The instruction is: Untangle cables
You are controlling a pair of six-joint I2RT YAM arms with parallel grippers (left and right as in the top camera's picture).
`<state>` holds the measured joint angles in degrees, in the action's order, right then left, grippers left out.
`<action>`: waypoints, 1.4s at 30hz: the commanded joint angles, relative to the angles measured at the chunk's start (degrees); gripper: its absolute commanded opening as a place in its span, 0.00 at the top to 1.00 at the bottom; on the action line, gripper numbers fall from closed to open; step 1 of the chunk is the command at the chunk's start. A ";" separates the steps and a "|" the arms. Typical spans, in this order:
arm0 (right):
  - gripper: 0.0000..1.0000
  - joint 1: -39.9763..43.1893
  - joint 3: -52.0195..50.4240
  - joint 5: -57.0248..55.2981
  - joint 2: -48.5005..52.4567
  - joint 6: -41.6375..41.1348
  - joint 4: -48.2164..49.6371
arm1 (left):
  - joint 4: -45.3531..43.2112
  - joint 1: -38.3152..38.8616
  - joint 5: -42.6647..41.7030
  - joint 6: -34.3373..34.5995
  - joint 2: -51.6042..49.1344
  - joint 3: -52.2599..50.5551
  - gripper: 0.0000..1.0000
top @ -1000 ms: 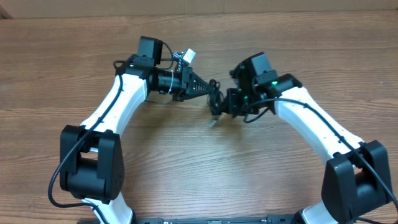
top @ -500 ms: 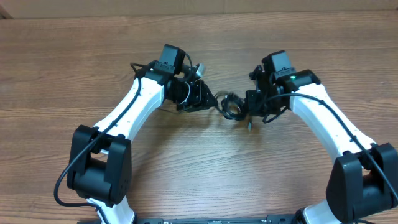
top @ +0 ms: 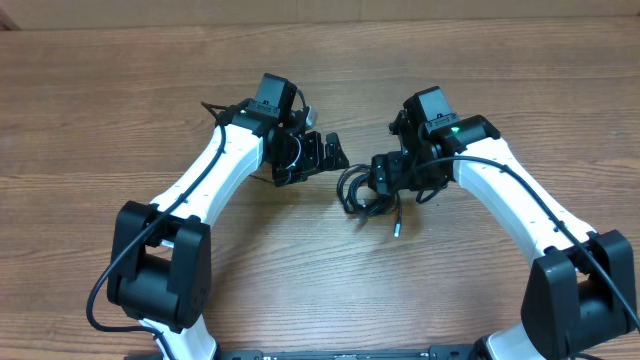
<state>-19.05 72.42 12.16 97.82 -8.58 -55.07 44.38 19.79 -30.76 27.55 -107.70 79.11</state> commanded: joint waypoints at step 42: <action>0.10 8.15 4.11 14.05 -0.20 2.43 -5.27 | 11.41 4.04 26.71 11.52 -4.74 11.74 0.96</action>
<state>-9.52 75.00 19.77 97.89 -10.24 -60.73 54.02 25.61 -5.98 29.15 -117.82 87.70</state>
